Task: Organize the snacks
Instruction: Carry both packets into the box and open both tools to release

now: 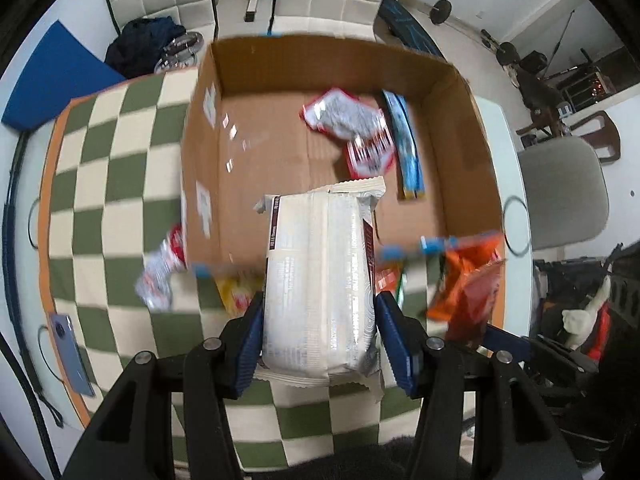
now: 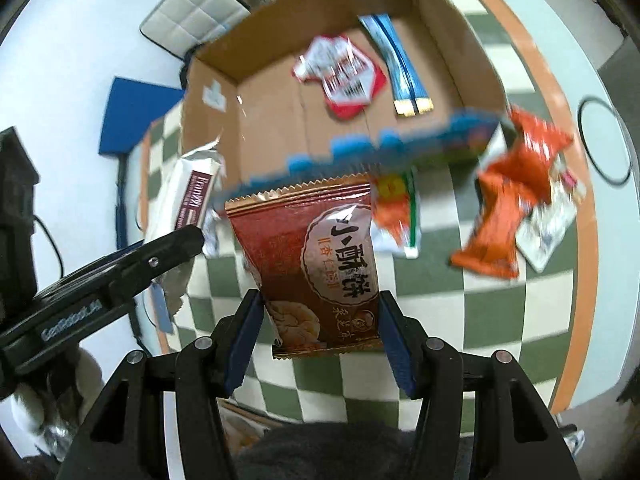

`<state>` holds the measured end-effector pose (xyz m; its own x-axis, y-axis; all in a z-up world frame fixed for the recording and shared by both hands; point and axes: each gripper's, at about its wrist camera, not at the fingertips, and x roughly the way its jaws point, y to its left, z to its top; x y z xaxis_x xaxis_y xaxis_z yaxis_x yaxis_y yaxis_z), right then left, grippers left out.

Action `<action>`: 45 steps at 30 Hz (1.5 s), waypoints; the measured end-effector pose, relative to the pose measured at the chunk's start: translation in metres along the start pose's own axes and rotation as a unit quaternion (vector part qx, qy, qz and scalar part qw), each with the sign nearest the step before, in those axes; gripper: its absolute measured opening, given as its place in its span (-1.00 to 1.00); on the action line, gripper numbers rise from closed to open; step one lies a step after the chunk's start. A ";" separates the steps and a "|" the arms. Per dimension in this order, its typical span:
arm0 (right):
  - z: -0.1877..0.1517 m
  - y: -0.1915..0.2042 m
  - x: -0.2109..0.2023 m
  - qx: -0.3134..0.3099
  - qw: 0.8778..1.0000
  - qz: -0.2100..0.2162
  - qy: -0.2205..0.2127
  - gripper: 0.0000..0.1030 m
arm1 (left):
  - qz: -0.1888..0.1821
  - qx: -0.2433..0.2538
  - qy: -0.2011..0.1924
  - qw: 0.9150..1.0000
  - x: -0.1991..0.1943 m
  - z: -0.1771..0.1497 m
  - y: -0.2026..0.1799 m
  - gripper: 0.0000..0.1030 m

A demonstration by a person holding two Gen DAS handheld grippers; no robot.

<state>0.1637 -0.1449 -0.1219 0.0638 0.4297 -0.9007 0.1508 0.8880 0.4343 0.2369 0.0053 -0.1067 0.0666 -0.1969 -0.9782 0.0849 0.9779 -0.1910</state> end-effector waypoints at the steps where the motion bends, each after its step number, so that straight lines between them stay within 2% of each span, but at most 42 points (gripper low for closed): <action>1: 0.008 0.002 0.002 -0.001 1.000 0.001 -0.004 0.17 | 0.005 0.001 0.001 1.000 0.002 0.015 0.004 0.00; 3: 0.033 0.008 0.006 -0.001 1.000 0.004 -0.010 0.17 | 0.010 0.001 0.005 1.000 0.009 0.039 0.011 0.00; 6: 0.074 0.020 0.046 -0.001 1.000 0.003 -0.008 0.17 | 0.014 -0.005 0.026 1.000 0.028 0.081 0.025 0.00; 10: 0.119 0.036 0.083 -0.004 1.000 0.000 0.014 0.17 | 0.022 -0.006 0.070 0.997 0.061 0.131 0.040 0.00; 17: 0.184 0.046 0.141 -0.010 0.998 -0.039 0.043 0.17 | 0.023 -0.015 0.134 0.991 0.109 0.176 0.061 0.00; 22: 0.214 0.047 0.168 -0.020 0.997 -0.059 0.054 0.17 | 0.021 -0.016 0.157 0.987 0.128 0.189 0.068 0.01; 28: 0.238 0.051 0.190 -0.030 0.995 -0.053 0.078 0.19 | 0.030 -0.026 0.186 0.982 0.139 0.195 0.072 0.03; 29: 0.241 0.051 0.193 -0.030 0.994 -0.057 0.084 0.21 | 0.029 -0.031 0.185 0.982 0.139 0.198 0.072 0.03; 30: 0.244 0.052 0.196 -0.032 0.994 -0.061 0.090 0.35 | 0.031 -0.030 0.181 0.983 0.138 0.199 0.072 0.03; 31: 0.246 0.054 0.197 -0.037 0.993 -0.065 0.089 0.59 | 0.037 -0.027 0.175 0.983 0.136 0.200 0.071 0.03; 32: 0.247 0.056 0.197 -0.043 0.993 -0.072 0.084 0.66 | 0.039 -0.027 0.172 0.984 0.135 0.201 0.071 0.04; 43: 0.245 0.048 0.179 -0.037 0.993 -0.091 0.071 0.70 | 0.047 -0.019 0.130 0.990 0.109 0.192 0.066 0.10; 45: 0.240 0.048 0.173 -0.042 0.992 -0.096 0.069 0.73 | 0.053 -0.014 0.120 0.991 0.104 0.185 0.061 0.27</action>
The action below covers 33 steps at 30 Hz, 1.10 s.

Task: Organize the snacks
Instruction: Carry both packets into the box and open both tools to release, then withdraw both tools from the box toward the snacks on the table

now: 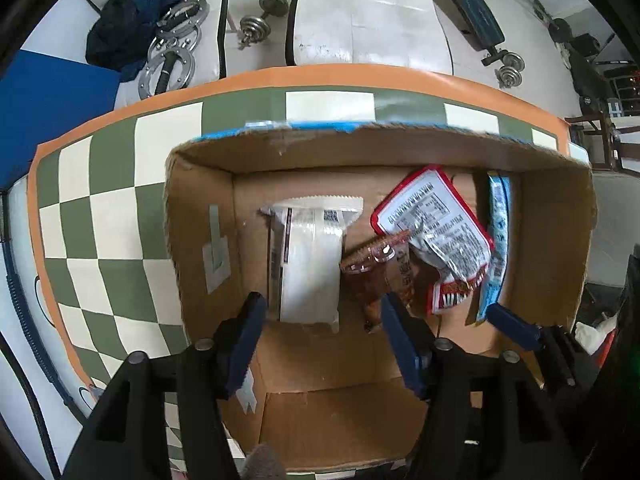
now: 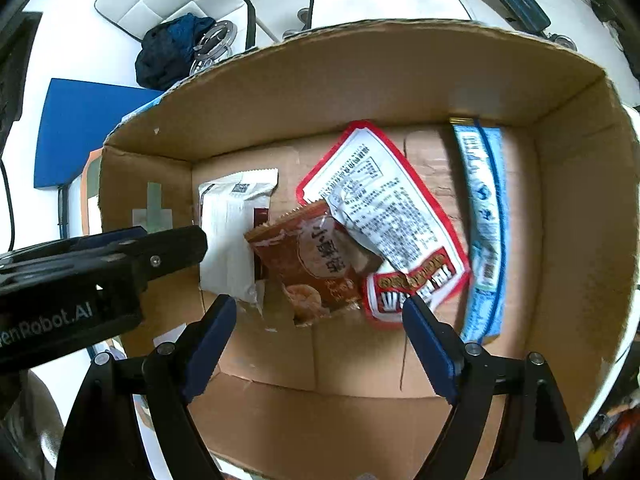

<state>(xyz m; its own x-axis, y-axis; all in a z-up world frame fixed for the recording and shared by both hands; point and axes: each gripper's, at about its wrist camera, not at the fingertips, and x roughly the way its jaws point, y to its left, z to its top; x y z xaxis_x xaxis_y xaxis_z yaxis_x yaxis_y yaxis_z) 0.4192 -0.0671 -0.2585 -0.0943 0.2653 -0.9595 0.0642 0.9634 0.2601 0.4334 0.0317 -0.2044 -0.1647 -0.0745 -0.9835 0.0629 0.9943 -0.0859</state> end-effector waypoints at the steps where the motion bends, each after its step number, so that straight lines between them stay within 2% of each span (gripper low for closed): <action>1: -0.003 0.000 -0.003 -0.001 1.000 -0.006 -0.002 0.75 | 0.007 0.005 -0.012 1.000 -0.004 -0.006 -0.002 0.34; 2: -0.007 -0.001 -0.007 -0.004 1.000 -0.012 -0.007 0.75 | 0.011 0.008 -0.019 1.000 -0.006 -0.010 -0.004 0.46; 4: -0.017 -0.002 -0.016 -0.013 1.000 -0.019 -0.018 0.76 | 0.020 0.013 -0.037 0.999 -0.012 -0.021 -0.009 0.49; 7: -0.029 -0.005 -0.028 -0.023 0.999 -0.030 -0.033 0.78 | 0.019 0.014 -0.058 0.998 -0.022 -0.035 -0.012 0.65; 14: -0.057 -0.011 -0.056 -0.037 0.995 -0.052 -0.072 0.85 | 0.016 0.007 -0.105 0.994 -0.043 -0.067 -0.019 0.66; 18: -0.076 -0.010 -0.075 -0.042 0.994 -0.048 -0.089 0.86 | 0.022 0.003 -0.137 0.990 -0.056 -0.093 -0.022 0.66; 28: -0.133 -0.010 -0.114 -0.060 0.985 -0.066 -0.146 0.88 | 0.064 0.002 -0.227 0.972 -0.088 -0.156 -0.033 0.66; 33: -0.156 -0.017 -0.131 -0.053 0.983 -0.062 -0.164 0.89 | 0.063 -0.005 -0.249 0.966 -0.096 -0.179 -0.034 0.66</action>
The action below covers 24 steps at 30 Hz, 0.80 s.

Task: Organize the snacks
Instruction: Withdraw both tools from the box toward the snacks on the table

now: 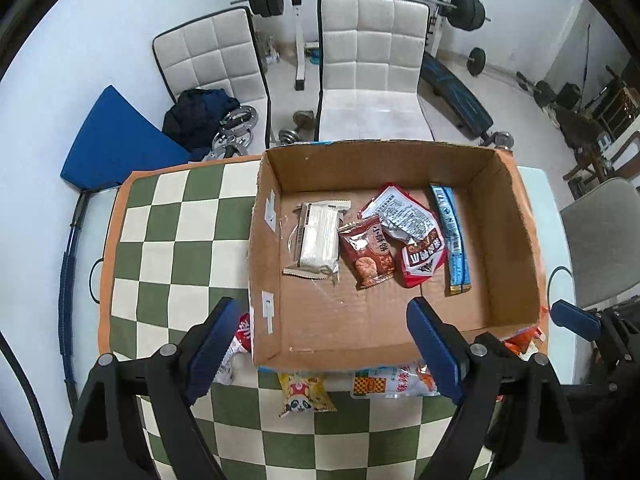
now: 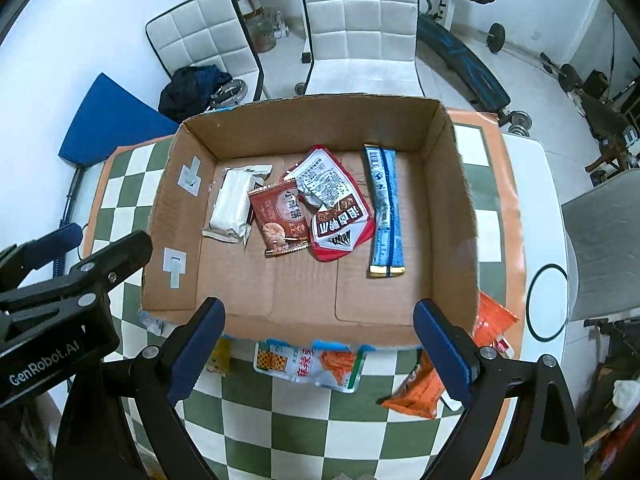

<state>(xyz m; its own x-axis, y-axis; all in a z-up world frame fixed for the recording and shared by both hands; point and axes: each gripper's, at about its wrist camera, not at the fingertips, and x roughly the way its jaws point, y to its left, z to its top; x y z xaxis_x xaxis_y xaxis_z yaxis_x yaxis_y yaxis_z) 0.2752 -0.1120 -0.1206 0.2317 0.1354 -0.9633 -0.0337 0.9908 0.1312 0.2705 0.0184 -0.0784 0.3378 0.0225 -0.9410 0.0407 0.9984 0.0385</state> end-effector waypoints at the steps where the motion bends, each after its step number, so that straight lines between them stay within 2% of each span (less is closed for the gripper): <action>1: -0.003 -0.002 -0.005 0.002 1.000 0.000 -0.005 0.89 | 0.002 0.000 -0.004 1.000 -0.003 -0.003 -0.001 0.66; 7: -0.022 -0.010 -0.029 0.006 1.000 0.000 -0.023 0.92 | -0.013 -0.011 -0.012 1.000 -0.020 -0.019 0.000 0.66; 14: -0.046 -0.038 -0.032 0.050 0.998 0.034 -0.014 0.92 | -0.018 -0.042 0.004 0.999 -0.026 -0.052 0.015 0.66; 20: -0.084 -0.073 0.002 0.108 0.991 0.070 0.033 0.92 | -0.009 -0.089 0.078 0.993 0.015 -0.101 0.044 0.66; 24: -0.112 -0.100 0.034 0.144 0.986 0.052 0.066 0.92 | 0.000 -0.109 0.121 0.987 0.046 -0.127 0.051 0.66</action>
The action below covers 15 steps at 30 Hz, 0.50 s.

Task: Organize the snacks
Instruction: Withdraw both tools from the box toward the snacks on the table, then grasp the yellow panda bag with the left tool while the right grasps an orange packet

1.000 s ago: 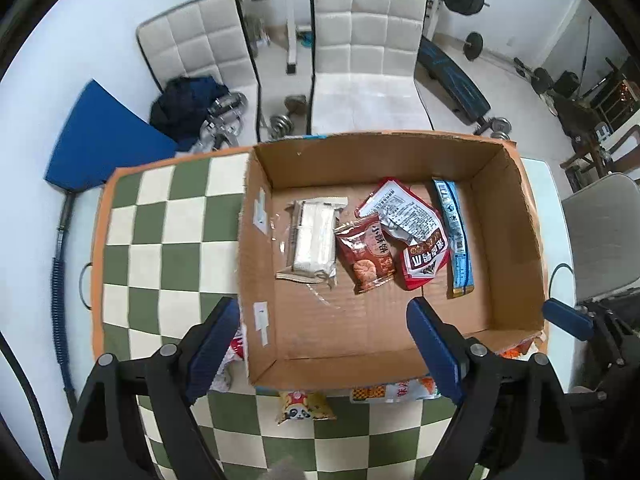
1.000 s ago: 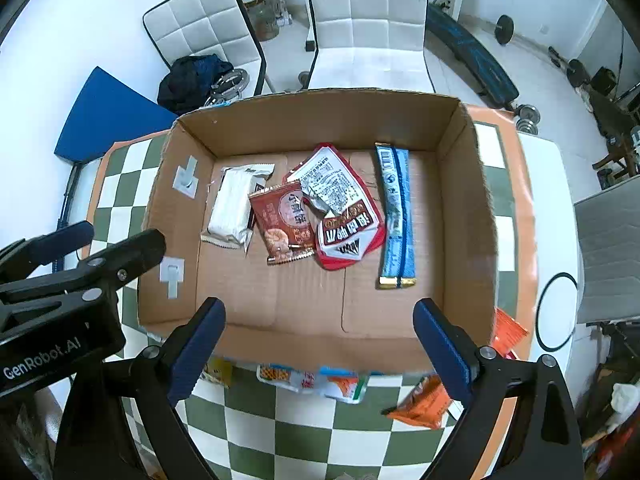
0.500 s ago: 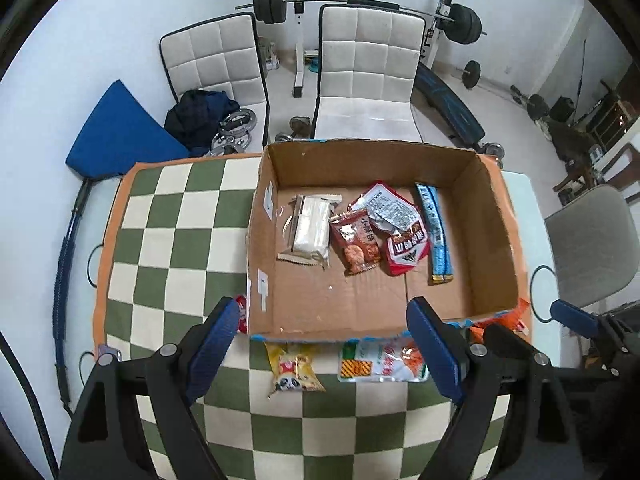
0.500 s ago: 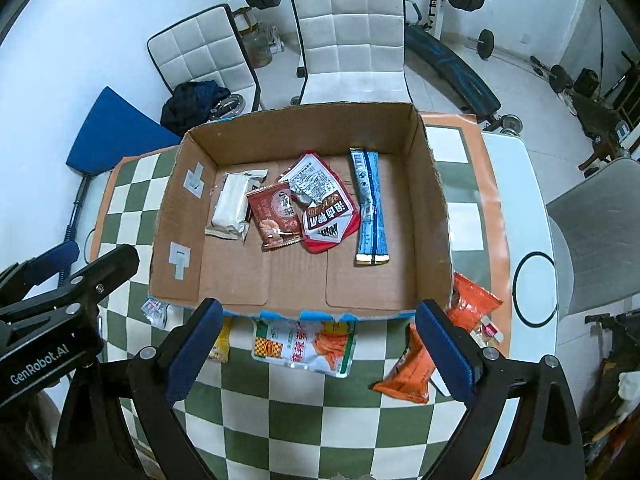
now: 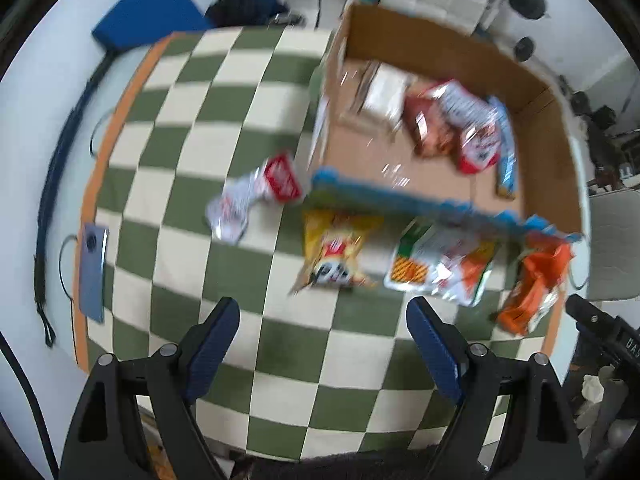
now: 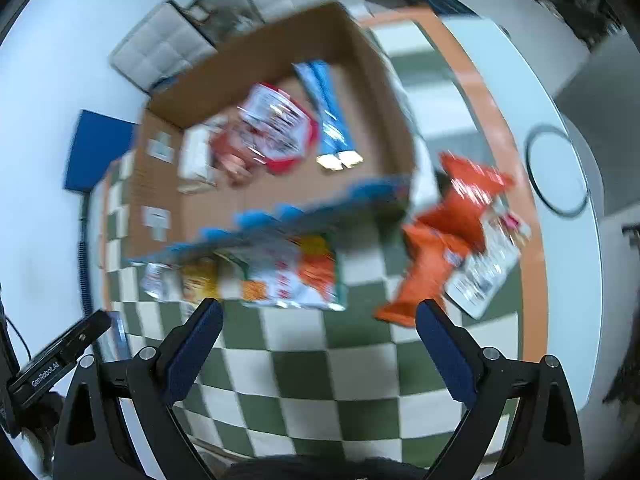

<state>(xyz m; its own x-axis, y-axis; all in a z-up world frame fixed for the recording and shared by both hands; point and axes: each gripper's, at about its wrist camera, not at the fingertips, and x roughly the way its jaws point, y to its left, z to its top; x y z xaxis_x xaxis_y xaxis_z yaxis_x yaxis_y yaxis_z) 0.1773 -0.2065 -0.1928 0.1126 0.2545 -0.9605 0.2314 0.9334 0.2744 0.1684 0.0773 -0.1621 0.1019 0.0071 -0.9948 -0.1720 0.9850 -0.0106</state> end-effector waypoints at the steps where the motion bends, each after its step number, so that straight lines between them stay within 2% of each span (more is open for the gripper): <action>1: -0.002 -0.009 0.007 0.014 1.000 -0.004 0.007 0.92 | 0.005 -0.001 0.005 1.000 0.007 -0.003 0.001 0.66; 8: -0.009 -0.079 0.060 0.133 0.990 -0.013 0.053 0.92 | 0.007 -0.014 0.047 0.999 0.047 -0.011 0.002 0.66; 15: 0.007 -0.084 0.102 0.141 0.988 -0.029 0.058 0.91 | 0.001 -0.050 0.067 0.996 0.064 -0.003 0.022 0.66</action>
<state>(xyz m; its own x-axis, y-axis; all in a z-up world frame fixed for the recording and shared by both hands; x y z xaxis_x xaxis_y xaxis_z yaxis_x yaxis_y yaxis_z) 0.1761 -0.2611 -0.3135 -0.0170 0.2462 -0.9691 0.4960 0.8436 0.2056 0.1685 0.0989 -0.2268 -0.0296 -0.0206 -0.9994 -0.2703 0.9627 -0.0118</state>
